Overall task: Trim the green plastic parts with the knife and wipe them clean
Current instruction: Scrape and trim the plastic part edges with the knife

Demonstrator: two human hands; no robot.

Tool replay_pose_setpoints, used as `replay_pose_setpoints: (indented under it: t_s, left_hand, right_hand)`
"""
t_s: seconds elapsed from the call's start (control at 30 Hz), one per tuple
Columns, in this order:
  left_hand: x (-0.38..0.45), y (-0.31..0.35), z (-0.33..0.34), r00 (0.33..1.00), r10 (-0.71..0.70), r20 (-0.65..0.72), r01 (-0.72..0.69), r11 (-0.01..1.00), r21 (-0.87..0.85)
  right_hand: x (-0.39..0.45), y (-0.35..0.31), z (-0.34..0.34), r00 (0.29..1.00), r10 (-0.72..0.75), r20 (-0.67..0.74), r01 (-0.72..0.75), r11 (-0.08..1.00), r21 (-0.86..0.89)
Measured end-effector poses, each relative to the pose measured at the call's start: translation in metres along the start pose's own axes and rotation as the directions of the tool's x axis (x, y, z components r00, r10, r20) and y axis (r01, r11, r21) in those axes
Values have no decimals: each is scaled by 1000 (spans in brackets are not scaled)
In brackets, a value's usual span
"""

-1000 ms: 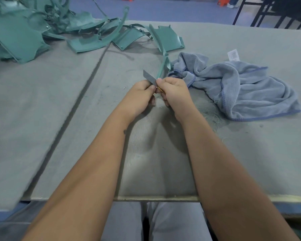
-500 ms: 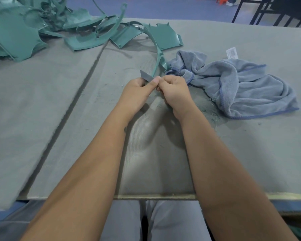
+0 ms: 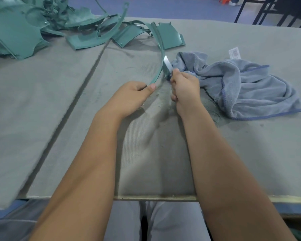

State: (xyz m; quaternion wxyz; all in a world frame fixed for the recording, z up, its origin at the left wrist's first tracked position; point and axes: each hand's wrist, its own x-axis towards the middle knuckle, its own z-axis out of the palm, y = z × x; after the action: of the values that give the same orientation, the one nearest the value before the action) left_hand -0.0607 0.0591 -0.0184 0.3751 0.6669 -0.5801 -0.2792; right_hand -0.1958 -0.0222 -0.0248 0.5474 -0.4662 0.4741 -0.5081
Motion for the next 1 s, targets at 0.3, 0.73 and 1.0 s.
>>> replay_pose_setpoints:
  t_s: [0.3,0.73,1.0]
  left_hand:
    - [0,-1,-11,994,63,-91,-48,986,159]
    - [7,-4,-5,838,160,-522,-96,984,147]
    - [10,-1,9,962,123,-243,-68,972,225]
  right_hand:
    - [-7,-6,-4,991,-7,134,-16,985,172]
    - [-17,-6,-4,947,-129,294,108,991,85]
    - [-16,1,1,919,-162,358,180,983,-17]
